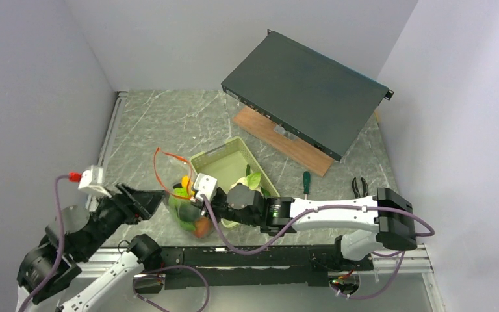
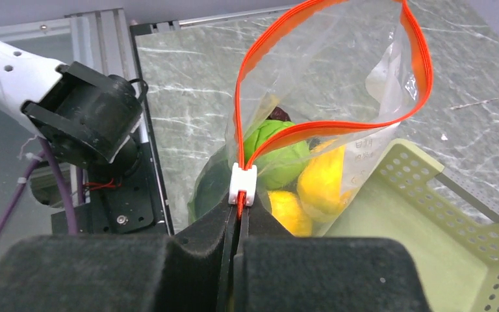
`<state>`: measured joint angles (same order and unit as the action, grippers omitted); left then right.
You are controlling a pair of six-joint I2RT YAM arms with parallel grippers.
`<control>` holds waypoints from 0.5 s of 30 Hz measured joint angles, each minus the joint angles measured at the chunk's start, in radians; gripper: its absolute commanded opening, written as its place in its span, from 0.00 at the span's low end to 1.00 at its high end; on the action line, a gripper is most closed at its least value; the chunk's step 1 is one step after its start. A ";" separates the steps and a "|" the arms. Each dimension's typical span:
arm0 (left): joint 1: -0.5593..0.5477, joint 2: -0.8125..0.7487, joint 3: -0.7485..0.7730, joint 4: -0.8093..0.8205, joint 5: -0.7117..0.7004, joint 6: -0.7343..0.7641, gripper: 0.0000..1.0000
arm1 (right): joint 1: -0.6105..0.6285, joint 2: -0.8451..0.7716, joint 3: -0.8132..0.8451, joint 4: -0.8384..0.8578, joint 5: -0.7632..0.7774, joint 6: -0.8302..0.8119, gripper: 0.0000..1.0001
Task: Place the food in the zip-top bag and seal the zipper
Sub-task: Zip the zipper food storage bag at the center of the board.
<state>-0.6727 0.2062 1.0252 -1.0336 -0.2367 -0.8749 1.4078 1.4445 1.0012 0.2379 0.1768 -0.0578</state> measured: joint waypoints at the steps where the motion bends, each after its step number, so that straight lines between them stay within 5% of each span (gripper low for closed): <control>1: 0.000 0.032 0.018 0.005 0.028 0.027 0.74 | -0.008 -0.003 0.000 -0.001 -0.016 0.005 0.00; 6: 0.000 0.213 0.053 0.034 0.179 -0.017 0.68 | -0.012 -0.003 0.001 -0.022 -0.056 0.009 0.00; 15: 0.000 0.258 -0.101 0.047 0.326 -0.499 0.61 | -0.004 0.018 0.033 -0.069 -0.014 -0.012 0.00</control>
<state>-0.6724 0.4644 0.9241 -0.9867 0.0895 -1.3743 1.4036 1.4620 1.0344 0.1688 0.1631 -0.0700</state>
